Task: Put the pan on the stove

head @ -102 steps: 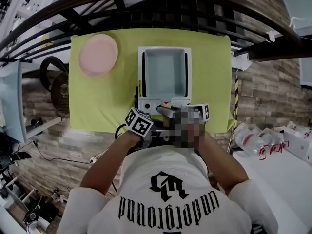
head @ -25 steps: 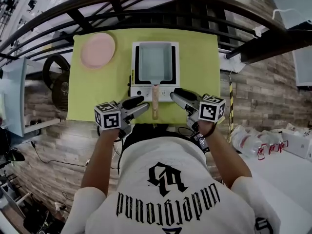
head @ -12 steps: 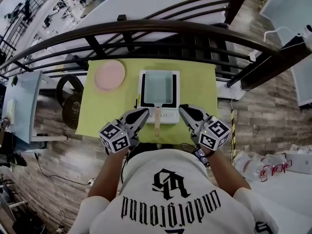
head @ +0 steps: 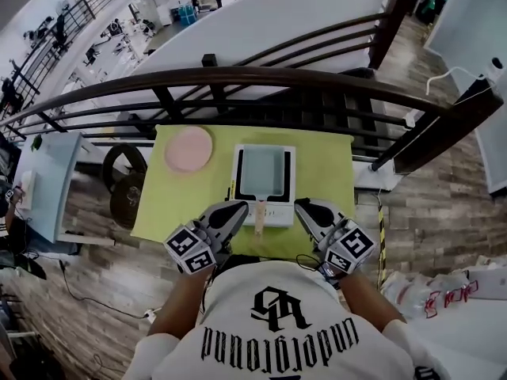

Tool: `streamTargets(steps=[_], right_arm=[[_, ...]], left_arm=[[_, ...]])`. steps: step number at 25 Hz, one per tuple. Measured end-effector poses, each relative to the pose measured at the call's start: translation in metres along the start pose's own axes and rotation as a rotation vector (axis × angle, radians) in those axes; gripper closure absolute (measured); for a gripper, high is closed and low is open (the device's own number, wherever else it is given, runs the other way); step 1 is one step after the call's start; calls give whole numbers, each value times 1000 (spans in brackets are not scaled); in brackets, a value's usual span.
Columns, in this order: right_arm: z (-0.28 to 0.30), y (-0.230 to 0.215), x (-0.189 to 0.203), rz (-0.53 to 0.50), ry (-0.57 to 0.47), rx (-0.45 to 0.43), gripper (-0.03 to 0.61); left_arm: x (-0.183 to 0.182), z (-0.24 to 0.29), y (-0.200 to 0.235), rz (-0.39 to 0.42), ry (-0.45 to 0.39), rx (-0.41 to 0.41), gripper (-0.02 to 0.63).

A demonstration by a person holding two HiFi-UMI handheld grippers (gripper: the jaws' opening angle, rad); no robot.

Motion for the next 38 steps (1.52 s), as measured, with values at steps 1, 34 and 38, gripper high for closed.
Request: streamTargets(steps=[1,34,38], right_arm=[[1,-1,1,8,5,-9,577],[-15,223,30,8,-40,142,578],[-20,271,46,21,-40,160,578]], left_arm=[[-2,-2,-2,-1,-4,4,612],[69,-233,-68,80,62,-7,612],[88,-274,-87,105,41,6,612]])
Point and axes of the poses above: the fingertips, and each gripper's own axes: z forward along the fingers, y to its left, x out of its underside, the point moved 7 cm from there along -z, backward along the fingers, and after that the axes turned 15 degrees about y, right-handed, at the moved point
